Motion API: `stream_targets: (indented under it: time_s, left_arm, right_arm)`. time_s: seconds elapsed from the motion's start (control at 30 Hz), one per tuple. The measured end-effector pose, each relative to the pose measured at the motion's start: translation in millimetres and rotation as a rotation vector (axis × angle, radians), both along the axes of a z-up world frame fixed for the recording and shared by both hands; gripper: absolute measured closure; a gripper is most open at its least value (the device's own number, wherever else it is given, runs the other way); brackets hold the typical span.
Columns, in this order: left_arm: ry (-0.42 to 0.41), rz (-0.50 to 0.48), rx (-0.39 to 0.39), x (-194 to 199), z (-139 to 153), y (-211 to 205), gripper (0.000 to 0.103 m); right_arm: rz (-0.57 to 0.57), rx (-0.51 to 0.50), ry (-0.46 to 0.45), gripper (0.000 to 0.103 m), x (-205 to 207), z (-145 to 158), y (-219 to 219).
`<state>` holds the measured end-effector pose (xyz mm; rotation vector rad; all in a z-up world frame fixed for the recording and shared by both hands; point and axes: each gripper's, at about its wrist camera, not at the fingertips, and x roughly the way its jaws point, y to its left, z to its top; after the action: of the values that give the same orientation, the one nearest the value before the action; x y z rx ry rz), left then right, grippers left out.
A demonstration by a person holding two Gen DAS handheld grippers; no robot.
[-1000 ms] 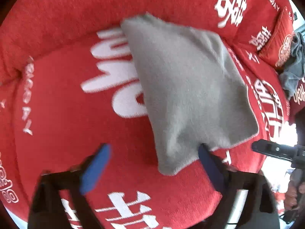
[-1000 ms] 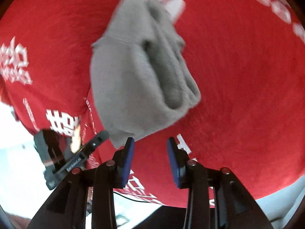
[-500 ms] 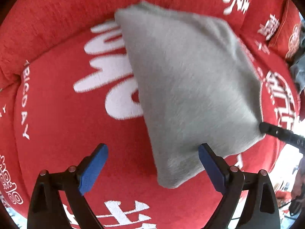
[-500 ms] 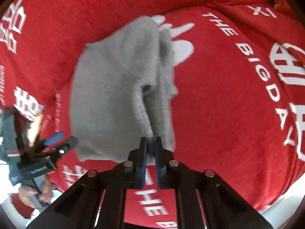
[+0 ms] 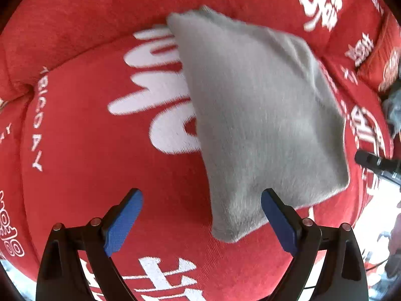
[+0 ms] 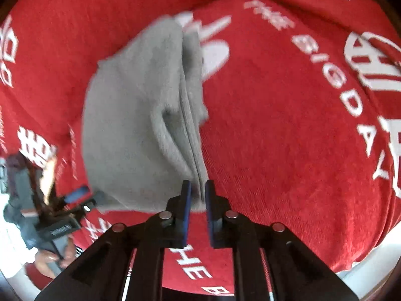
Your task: Fold small clothes
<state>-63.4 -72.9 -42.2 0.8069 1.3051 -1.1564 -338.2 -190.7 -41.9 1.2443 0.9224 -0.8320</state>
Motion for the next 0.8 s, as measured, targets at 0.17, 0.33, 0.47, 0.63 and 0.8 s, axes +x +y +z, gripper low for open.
stream_targets:
  time_s: [0.17, 0.33, 0.47, 0.63, 0.8]
  left_arm:
    - [0.001, 0.071, -0.037, 10, 10, -15, 0.008]
    - [-0.016, 0.076, -0.071, 1, 17, -29, 0.008]
    - [-0.060, 0.066, -0.069, -11, 9, -35, 0.007]
    - [-0.063, 0.019, 0.018, -18, -12, -39, 0.008]
    - [-0.047, 0.034, 0.023, -14, -12, -37, 0.008]
  right_arm:
    - [-0.049, -0.026, -0.118, 0.047, 7, -2, -60]
    - [-0.030, 0.084, -0.108, 0.075, 31, -39, -101]
    - [0.044, 0.044, -0.042, 0.094, 40, -32, -99]
    - [0.033, 0.075, -0.009, 0.094, 30, -52, -95]
    - [0.024, 0.064, -0.008, 0.090, 24, -42, -87]
